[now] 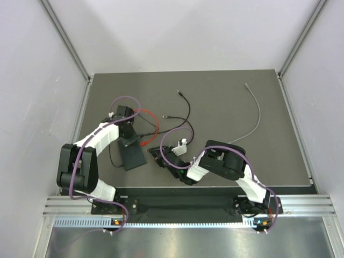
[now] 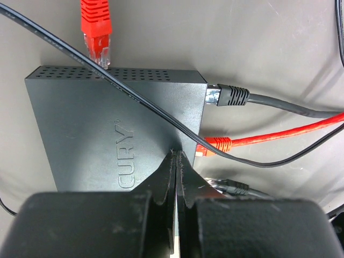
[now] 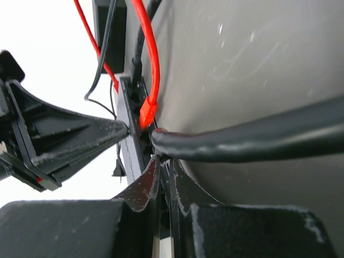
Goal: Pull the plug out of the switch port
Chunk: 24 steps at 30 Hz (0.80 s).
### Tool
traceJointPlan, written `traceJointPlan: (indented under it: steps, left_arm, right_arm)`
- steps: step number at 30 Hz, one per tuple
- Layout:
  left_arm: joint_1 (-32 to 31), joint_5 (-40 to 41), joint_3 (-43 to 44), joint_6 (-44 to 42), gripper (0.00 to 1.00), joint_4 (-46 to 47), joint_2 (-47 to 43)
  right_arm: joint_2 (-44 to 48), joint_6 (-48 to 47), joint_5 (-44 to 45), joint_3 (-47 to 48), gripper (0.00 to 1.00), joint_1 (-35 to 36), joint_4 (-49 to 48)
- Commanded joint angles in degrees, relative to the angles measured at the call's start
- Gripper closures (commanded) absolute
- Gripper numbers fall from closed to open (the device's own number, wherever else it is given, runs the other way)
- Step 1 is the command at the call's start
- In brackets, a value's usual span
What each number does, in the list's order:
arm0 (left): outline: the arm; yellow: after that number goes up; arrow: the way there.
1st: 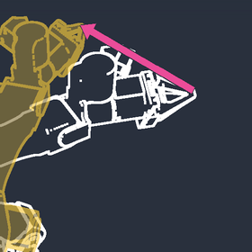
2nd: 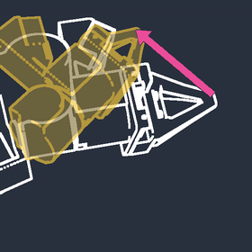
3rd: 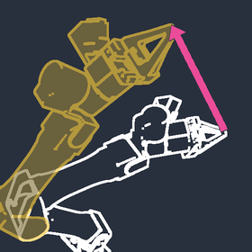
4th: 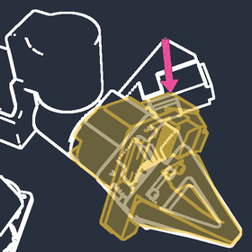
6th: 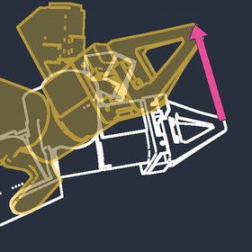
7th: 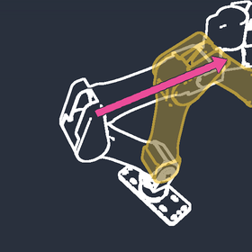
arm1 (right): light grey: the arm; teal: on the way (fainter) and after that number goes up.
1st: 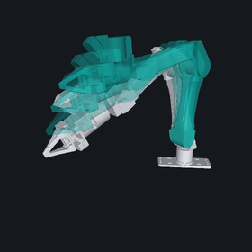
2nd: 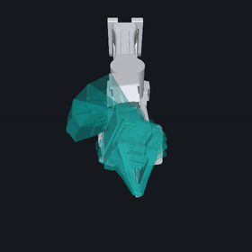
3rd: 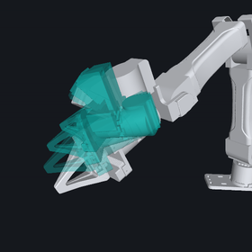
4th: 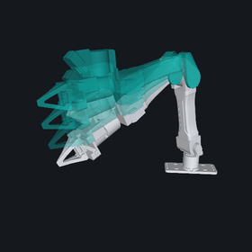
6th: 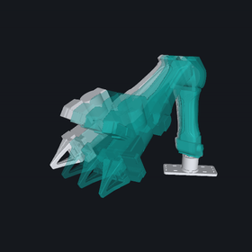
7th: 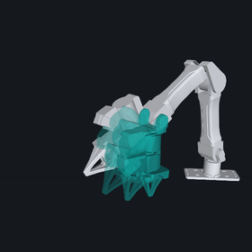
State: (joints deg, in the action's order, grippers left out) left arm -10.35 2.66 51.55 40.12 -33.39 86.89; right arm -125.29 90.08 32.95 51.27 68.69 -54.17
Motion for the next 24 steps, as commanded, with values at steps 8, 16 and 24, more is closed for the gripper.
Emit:
traceJointPlan:
  steps: [8,16,24]
  left_arm:
    - [-0.28,3.94,-2.07,-0.65,1.0,-4.66,-1.53]
    - [-0.72,0.95,2.94,-1.45,1.0,-7.39,-12.01]
    - [-1.25,-8.89,6.9,-2.67,1.0,-3.45,-9.99]
  right_arm:
    - [8.63,-8.68,-0.16,-9.5,1.0,-1.19,-5.41]
    - [36.67,-25.21,-0.08,-24.27,1.0,-4.34,16.0]
    - [63.93,-43.56,-11.94,-21.83,1.0,-18.49,40.44]
